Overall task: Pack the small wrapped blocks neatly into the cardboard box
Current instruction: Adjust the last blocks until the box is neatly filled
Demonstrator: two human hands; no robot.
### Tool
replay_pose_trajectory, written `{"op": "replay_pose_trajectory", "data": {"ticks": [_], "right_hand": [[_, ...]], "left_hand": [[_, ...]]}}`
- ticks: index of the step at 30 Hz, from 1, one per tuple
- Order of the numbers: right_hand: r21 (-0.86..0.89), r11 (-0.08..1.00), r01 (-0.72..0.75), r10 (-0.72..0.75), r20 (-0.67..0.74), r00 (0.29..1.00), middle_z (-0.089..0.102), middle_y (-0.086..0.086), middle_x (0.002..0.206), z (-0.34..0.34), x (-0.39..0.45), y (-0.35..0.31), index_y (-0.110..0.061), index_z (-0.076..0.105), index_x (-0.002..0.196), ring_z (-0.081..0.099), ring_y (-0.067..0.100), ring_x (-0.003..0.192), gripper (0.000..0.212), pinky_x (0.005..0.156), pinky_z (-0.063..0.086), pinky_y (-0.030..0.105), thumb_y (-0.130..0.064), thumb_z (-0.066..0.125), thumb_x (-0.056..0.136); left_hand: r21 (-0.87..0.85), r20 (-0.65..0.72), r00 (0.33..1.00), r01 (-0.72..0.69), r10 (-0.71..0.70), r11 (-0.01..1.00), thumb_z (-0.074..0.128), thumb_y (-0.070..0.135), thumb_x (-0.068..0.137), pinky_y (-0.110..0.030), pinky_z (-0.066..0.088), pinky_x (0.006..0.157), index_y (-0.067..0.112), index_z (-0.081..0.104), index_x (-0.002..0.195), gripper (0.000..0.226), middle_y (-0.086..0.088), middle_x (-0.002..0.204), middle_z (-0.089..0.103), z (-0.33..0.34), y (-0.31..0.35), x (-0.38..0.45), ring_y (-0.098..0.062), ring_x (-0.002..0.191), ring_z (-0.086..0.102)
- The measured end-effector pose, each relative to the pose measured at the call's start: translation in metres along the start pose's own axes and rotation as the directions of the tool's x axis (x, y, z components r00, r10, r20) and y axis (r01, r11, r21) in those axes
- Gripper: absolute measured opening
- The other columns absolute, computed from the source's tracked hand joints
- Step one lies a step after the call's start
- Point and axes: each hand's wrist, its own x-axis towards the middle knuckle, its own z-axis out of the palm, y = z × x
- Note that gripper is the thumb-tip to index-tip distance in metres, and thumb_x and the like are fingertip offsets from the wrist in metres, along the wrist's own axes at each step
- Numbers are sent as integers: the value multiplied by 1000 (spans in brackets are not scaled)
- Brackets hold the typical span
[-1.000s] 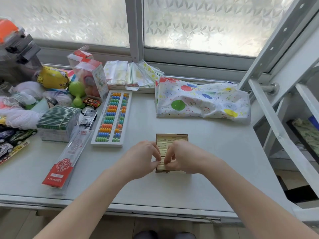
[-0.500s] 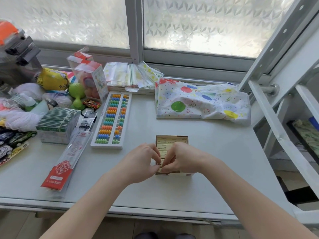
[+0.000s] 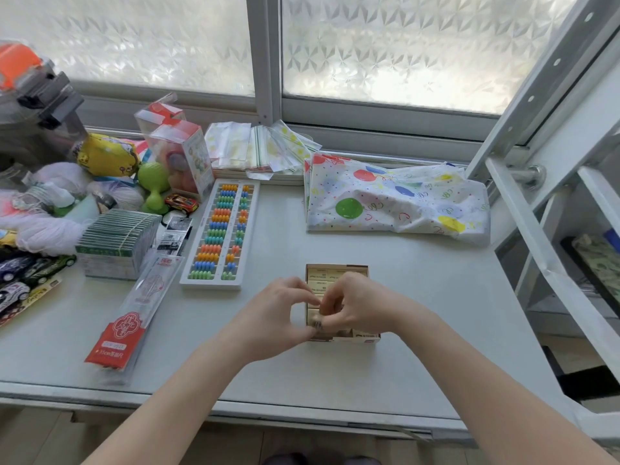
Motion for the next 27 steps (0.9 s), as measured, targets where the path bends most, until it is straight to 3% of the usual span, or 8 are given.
{"op": "replay_pose_trajectory", "data": {"ticks": [7,12,16,19,21,23,25,27], "right_hand": [[600,790,124,-38,-155,987,67,8,77,-19,-13,0,-8,69,82,61,10,66,15,67,49,23,-7,57,90],[779,619,101,-41,-97,994,68,7,80,-14,-22,-5,-6,70,85,63,13,71,18,66,50,21,-9,53,91],[870,447,206,1,-230,973,71,7,78,1,-28,-10,-3,70,85,65,18,73,9,65,54,20,-4,61,83],[578,666,472,-66,-584,809,74,0,79,17,-36,-14,-12,73,81,69,14,74,15,70,55,20,3,71,76],[10,842,540,-344,-761,550,71,0,83,22,-42,-10,-11,73,85,68,11,77,13,74,53,18,-2,73,75],[-377,804,459,-560,-738,376,70,5,86,25,-44,-6,-6,73,88,66,15,78,11,74,53,20,-8,72,77],[-450,783,431,-600,-730,327,69,7,88,29,-46,-4,-6,72,91,66,18,78,14,73,54,25,-8,73,77],[-290,833,472,-498,-765,408,66,3,96,30,-48,-4,-8,71,98,66,14,82,24,74,55,25,-11,77,74]], "left_hand": [[-615,-211,968,-22,-137,788,77,15,71,-23,55,75,35,60,114,51,11,98,66,1,14,-10,-5,79,61],[-704,-246,956,-63,-160,707,78,13,70,-24,57,72,33,64,106,43,5,90,68,-1,24,-10,-6,76,63],[-767,-298,923,-79,-244,637,78,9,71,-22,56,71,25,65,105,40,2,88,70,-5,30,-12,-8,76,65],[-813,-283,923,-87,-261,576,76,-1,71,-22,55,72,17,69,100,35,-1,87,74,-6,34,-16,-12,81,68],[-878,-215,943,-73,-253,473,74,0,68,-22,56,73,12,70,100,34,-6,89,74,-7,35,-20,-13,80,69],[-903,-183,955,-69,-234,425,76,-2,68,-23,56,72,7,70,99,33,-11,87,73,-6,37,-22,-15,77,69],[-883,-207,952,-83,-224,461,77,1,66,-23,57,72,5,72,95,30,-14,85,75,-6,40,-24,-18,77,69],[-888,-221,949,-101,-224,448,71,-8,69,-20,57,70,4,71,92,26,-10,82,76,-7,41,-24,-16,77,71]]}}
